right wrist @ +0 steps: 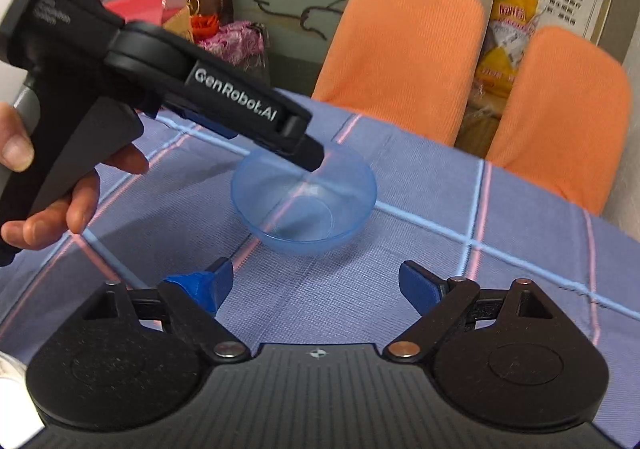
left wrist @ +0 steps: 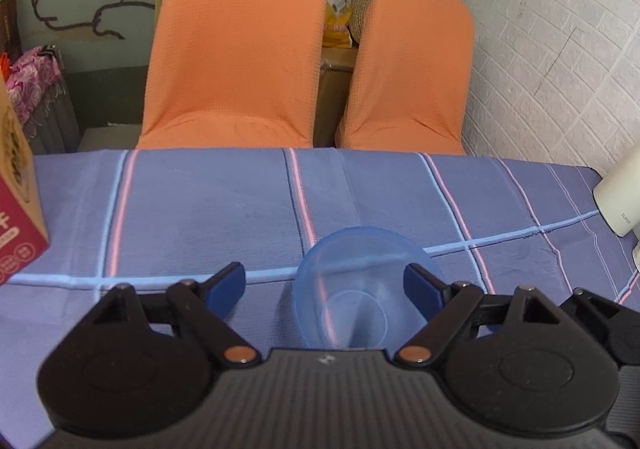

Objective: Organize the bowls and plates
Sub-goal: 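Move both grippers to the translucent blue bowl and close on its rim, then carry the blue bowl into the white bowl and open both grippers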

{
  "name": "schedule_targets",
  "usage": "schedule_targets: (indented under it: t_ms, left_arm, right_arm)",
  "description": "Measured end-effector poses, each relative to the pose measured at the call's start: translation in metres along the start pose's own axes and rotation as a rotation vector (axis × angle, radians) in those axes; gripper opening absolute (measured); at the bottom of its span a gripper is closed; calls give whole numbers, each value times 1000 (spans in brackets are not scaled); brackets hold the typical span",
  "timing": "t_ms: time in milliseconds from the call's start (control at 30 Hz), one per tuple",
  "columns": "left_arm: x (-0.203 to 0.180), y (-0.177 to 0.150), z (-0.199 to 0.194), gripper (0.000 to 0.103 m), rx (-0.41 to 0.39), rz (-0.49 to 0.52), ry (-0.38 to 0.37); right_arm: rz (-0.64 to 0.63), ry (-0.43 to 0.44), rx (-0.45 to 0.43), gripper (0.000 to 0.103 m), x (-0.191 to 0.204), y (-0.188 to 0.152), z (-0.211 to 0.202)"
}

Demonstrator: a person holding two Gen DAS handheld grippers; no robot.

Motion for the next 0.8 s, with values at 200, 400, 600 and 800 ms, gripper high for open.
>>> schedule_targets:
  t_ms: [200, 400, 600, 800]
  left_arm:
    - [3, -1, 23, 85, 24, -1, -1]
    - [6, -2, 34, 45, 36, 37, 31]
    - [-2, -7, 30, 46, 57, 54, 11]
    - [-11, -10, 15, 46, 38, 76, -12]
  right_arm:
    - [-8, 4, 27, 77, 2, 0, 24]
    - [44, -8, -11, 77, 0, -1, 42]
    - [52, 2, -103, 73, 5, 7, 39]
    - [-29, -34, -186, 72, 14, 11, 13]
Point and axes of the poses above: each gripper's, at about its wrist camera, not at the fingertips, and z roughly the way its jaws point, x to its left, y to its top, the point moved 9 cm from there along z, roughly the way its jaws point, and after that the axes turned 3 degrees about -y, right-handed, at the moved point
